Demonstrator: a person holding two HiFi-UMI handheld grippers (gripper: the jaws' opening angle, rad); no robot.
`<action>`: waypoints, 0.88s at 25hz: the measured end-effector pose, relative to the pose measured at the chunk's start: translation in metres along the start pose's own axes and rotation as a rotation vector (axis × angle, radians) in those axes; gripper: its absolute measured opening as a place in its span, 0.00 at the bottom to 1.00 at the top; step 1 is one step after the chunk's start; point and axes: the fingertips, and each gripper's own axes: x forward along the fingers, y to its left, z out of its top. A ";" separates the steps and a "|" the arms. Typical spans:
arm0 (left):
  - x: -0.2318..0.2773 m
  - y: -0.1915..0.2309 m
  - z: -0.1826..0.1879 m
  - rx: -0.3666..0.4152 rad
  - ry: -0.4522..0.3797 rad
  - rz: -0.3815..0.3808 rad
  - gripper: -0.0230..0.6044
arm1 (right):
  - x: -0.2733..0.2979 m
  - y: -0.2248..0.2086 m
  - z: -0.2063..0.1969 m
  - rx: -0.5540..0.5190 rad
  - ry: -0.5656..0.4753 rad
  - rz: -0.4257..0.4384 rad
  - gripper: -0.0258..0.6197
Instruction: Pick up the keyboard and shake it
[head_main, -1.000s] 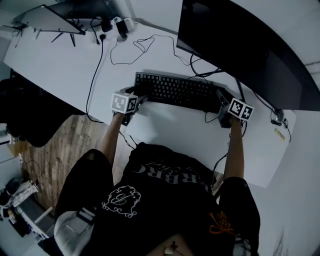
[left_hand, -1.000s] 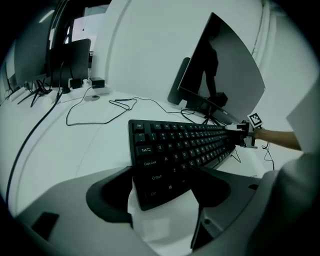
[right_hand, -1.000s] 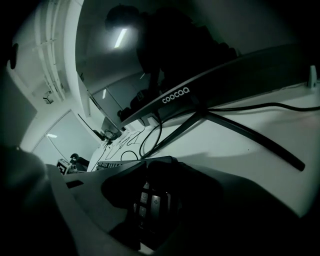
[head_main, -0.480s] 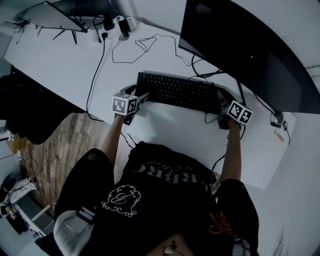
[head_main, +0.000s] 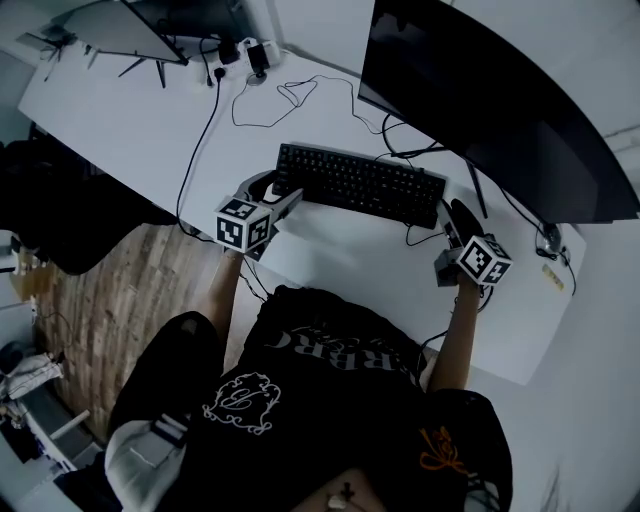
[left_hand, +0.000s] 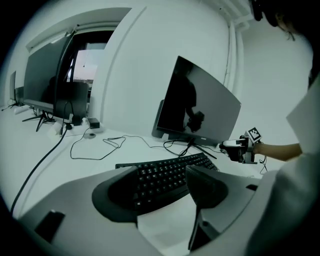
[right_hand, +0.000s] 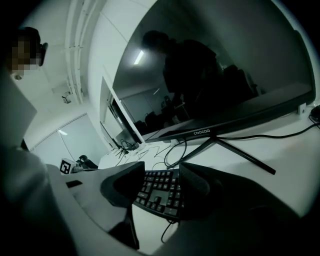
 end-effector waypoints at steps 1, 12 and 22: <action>-0.006 -0.010 0.002 0.006 -0.018 -0.007 0.53 | -0.006 0.009 -0.003 -0.010 0.004 0.021 0.36; -0.071 -0.134 0.030 0.058 -0.228 -0.056 0.44 | -0.079 0.099 -0.027 -0.093 -0.013 0.208 0.29; -0.102 -0.258 0.028 0.111 -0.303 -0.089 0.36 | -0.157 0.153 -0.050 -0.174 -0.017 0.373 0.22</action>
